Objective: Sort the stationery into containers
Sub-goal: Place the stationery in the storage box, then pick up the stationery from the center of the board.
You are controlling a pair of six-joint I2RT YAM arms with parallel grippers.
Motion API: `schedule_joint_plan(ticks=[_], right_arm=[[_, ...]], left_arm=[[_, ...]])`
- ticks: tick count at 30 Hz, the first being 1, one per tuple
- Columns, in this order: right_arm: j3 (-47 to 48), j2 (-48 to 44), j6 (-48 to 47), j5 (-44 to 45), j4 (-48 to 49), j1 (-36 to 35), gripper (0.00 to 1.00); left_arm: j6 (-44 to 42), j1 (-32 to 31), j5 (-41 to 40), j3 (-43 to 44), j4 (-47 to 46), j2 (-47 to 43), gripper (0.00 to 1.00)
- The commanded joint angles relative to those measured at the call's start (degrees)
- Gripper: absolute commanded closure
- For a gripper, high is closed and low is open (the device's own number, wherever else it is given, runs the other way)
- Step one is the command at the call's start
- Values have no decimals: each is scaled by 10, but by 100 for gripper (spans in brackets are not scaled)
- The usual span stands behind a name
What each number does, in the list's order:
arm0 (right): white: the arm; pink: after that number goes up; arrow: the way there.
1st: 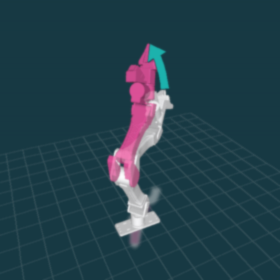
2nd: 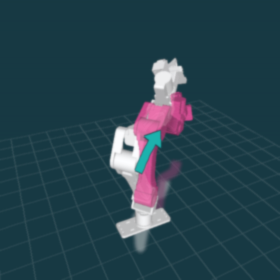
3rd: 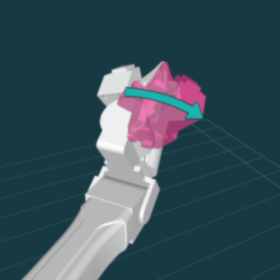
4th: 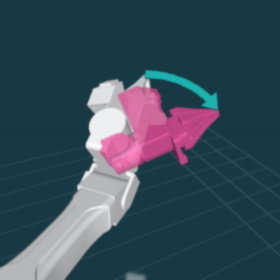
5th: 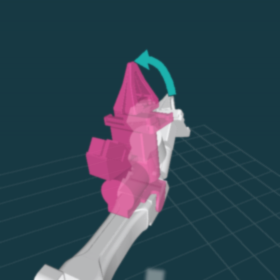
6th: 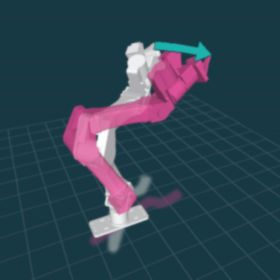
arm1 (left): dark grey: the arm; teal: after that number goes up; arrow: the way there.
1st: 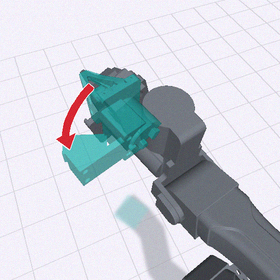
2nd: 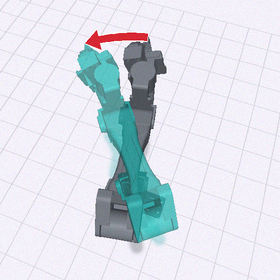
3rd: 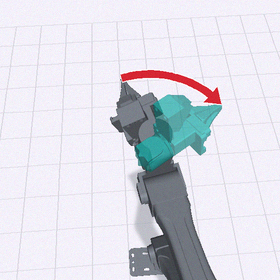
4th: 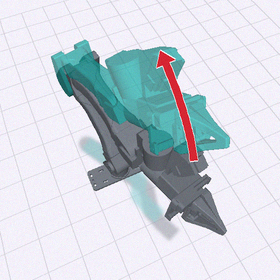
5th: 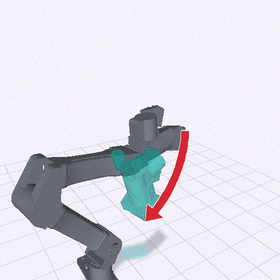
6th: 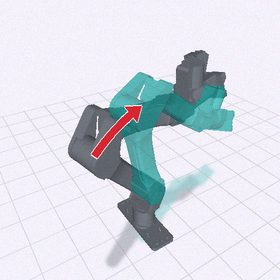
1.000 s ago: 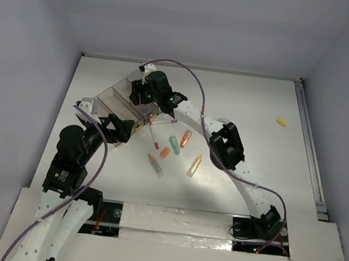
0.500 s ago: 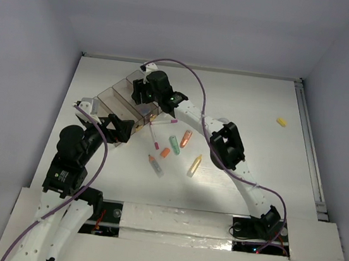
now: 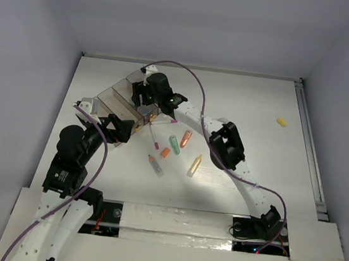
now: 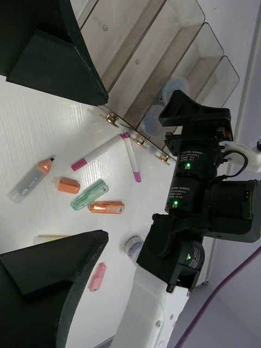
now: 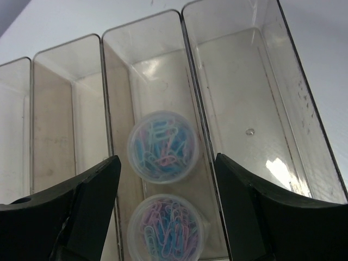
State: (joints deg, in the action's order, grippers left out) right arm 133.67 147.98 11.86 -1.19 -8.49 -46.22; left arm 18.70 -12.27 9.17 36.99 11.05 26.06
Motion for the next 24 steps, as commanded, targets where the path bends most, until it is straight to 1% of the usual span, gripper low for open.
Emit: schedule_joint_plan(ticks=[1,5,7,8,9,10,12,13,14,15,16,17,18,19,20,21,22,23,24], right_arm=[[-9,-41,-1,8,34,-6,23],[-43,-66,4,8,52,-6,23],[-63,-98,8,8,64,-6,23],[-77,-114,10,8,79,-6,24],[-112,-131,11,8,95,-6,24],[-133,-174,11,14,109,-6,24],[-181,-224,-1,43,145,-6,24],[-230,-272,-6,53,154,-6,24],[-274,-297,-17,78,165,1,24],[-274,-319,-20,93,162,1,24],[-316,-342,-23,113,157,8,24],[-341,-392,-24,132,147,8,24],[-365,-418,-21,177,141,18,25],[-392,-446,-18,196,133,33,25],[-448,-475,-10,211,125,44,25],[-473,-535,15,220,103,56,25],[-500,-567,30,213,89,70,25],[-551,-601,47,205,65,99,25],[-580,-667,75,190,63,111,24]], left_arm=[[3,-1,-2,22,-12,-5,1],[2,-1,-2,22,-14,-2,1],[1,-1,-3,20,-18,2,1],[1,-1,-2,19,-20,5,1],[1,-1,-1,20,-21,7,1],[1,-1,-1,20,-26,12,1],[6,-1,0,19,-37,18,1],[15,-1,6,18,-51,26,1],[20,-1,29,15,-61,32,1],[24,-1,42,12,-73,38,1],[46,-1,57,12,-96,54,1],[57,-1,74,9,-106,63,1],[70,-7,103,7,-126,72,1],[83,-13,110,6,-152,93,1],[105,-20,112,5,-166,103,1],[113,-30,105,3,-182,113,1],[119,-62,92,3,-212,136,1],[123,-84,75,4,-225,151,1],[124,-106,28,6,-240,168,1]])
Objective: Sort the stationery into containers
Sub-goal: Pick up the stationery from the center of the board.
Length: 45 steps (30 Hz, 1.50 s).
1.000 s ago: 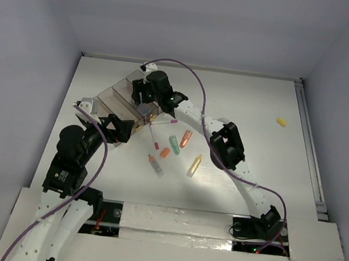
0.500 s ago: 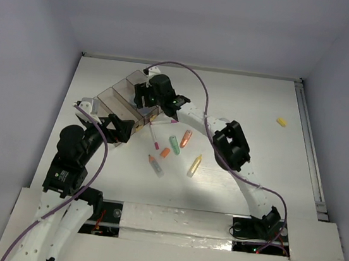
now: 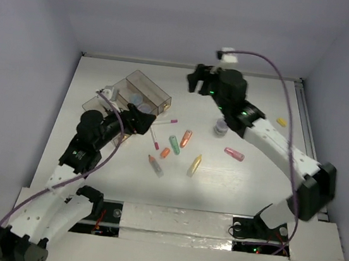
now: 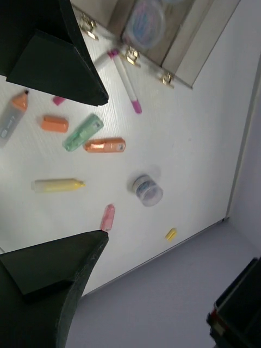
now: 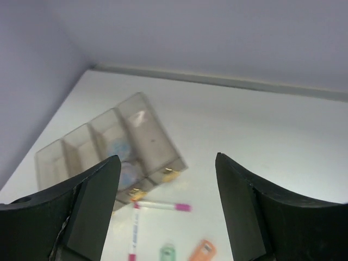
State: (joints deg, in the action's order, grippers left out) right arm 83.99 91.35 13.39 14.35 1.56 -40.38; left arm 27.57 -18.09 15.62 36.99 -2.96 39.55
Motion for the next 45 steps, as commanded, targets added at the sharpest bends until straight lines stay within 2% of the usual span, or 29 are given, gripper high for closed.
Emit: schedule_joint_plan(ticks=[1,2,3,4,5,8,11,12,17,23,37,40,42,43,45], right_arm=[[-108,-134,70,31,-39,64,23],[-152,-165,78,32,-45,69,17],[-170,-219,88,38,-52,69,15],[-184,-244,91,41,-59,69,14],[-196,-265,95,45,-80,69,12],[-243,-350,104,80,-119,69,7],[-288,-435,112,96,-139,69,1],[-297,-454,111,103,-152,69,1],[-343,-542,109,123,-184,69,0],[-367,-601,102,129,-205,69,0],[-379,-595,90,92,-187,69,0],[-381,-598,90,94,-188,69,0],[-381,-597,90,91,-186,69,0],[-381,-597,87,84,-185,69,0],[-381,-595,82,75,-183,69,2]], left_arm=[[35,-71,-64,11,-127,74,1],[34,-119,-87,19,-141,102,1],[29,-141,-122,27,-157,130,1],[26,-161,-135,36,-185,195,1],[22,-195,-145,67,-192,233,1],[2,-246,-176,153,-192,371,1],[-26,-279,-199,223,-174,480,1],[-33,-295,-203,273,-164,505,1],[-75,-329,-239,413,-97,651,1],[-97,-334,-250,500,-49,752,1],[-140,-346,-275,660,29,892,1],[-144,-346,-266,694,56,924,5],[-143,-346,-270,708,60,940,10],[-143,-346,-277,708,60,944,15],[-142,-346,-280,709,58,946,17]])
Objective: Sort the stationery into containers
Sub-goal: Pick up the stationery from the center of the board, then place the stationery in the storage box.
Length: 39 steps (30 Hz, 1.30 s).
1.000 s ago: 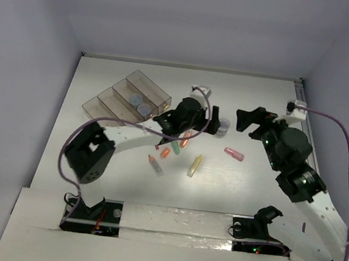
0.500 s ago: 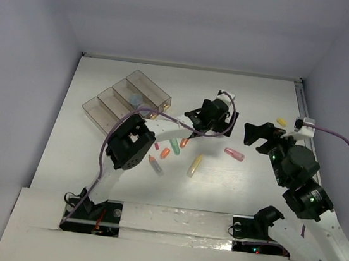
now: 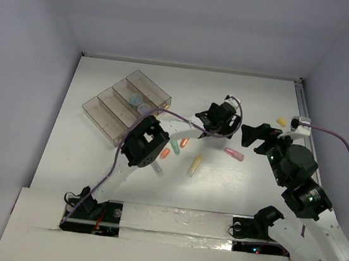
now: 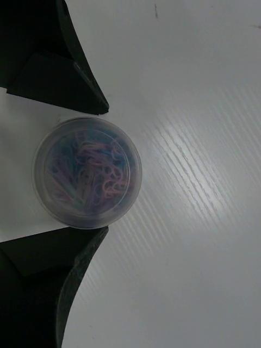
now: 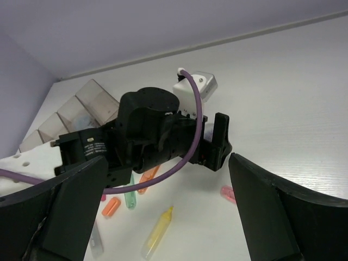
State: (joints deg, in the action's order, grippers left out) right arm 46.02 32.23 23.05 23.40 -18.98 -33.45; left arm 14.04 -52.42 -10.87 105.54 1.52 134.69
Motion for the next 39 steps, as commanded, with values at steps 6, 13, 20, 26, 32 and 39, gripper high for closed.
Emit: schedule_joint_plan(ticks=[6,13,20,26,32,39], right_arm=[[-3,6,-14,-34,28,0,4],[-6,19,-15,-60,35,0,4],[-12,26,-12,-93,52,0,4],[-20,36,-13,-125,73,0,4],[-24,39,-13,-151,80,0,4],[-34,35,-11,-176,84,0,5]], left_arm=[[-15,-7,-27,34,16,-7,63],[-27,-14,-63,6,8,-95,82],[-36,81,-93,-10,31,-235,81],[29,232,-73,-90,48,-314,81],[28,364,-64,-170,76,-334,79],[24,435,-39,-246,46,-336,79]])
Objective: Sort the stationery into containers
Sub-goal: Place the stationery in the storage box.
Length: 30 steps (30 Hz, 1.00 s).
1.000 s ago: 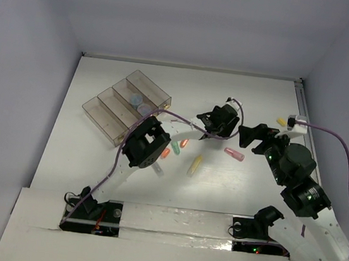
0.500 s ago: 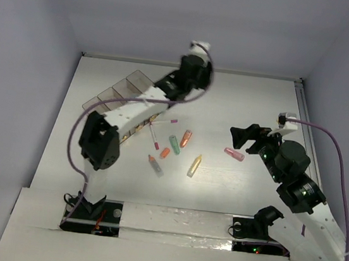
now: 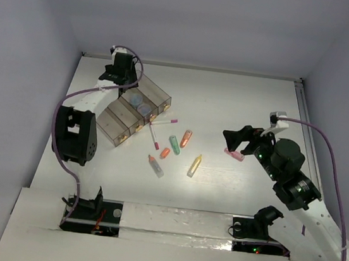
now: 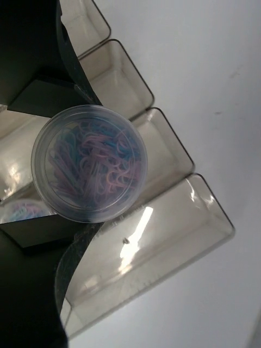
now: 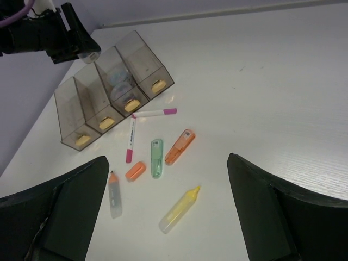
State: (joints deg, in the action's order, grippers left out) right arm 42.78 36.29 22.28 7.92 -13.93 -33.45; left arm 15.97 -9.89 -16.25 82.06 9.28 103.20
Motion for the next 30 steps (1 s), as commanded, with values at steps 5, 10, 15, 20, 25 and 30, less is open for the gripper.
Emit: schedule_joint_plan(ticks=[5,10,15,20,25,30], right_arm=[[-10,-12,0,-31,36,0,5],[-11,-7,1,-41,37,0,5],[-17,-7,1,-40,39,0,5],[-17,-3,1,-39,40,0,5],[-20,0,1,-38,42,0,5],[-24,3,4,-38,46,0,5]], left_arm=[[-2,23,25,-36,-66,-9,79],[-7,35,59,-43,-89,13,78],[-12,35,75,-34,-120,31,78],[-17,35,69,-15,-113,53,77],[-23,35,61,-1,-110,68,77],[-29,35,54,-1,-103,82,69]])
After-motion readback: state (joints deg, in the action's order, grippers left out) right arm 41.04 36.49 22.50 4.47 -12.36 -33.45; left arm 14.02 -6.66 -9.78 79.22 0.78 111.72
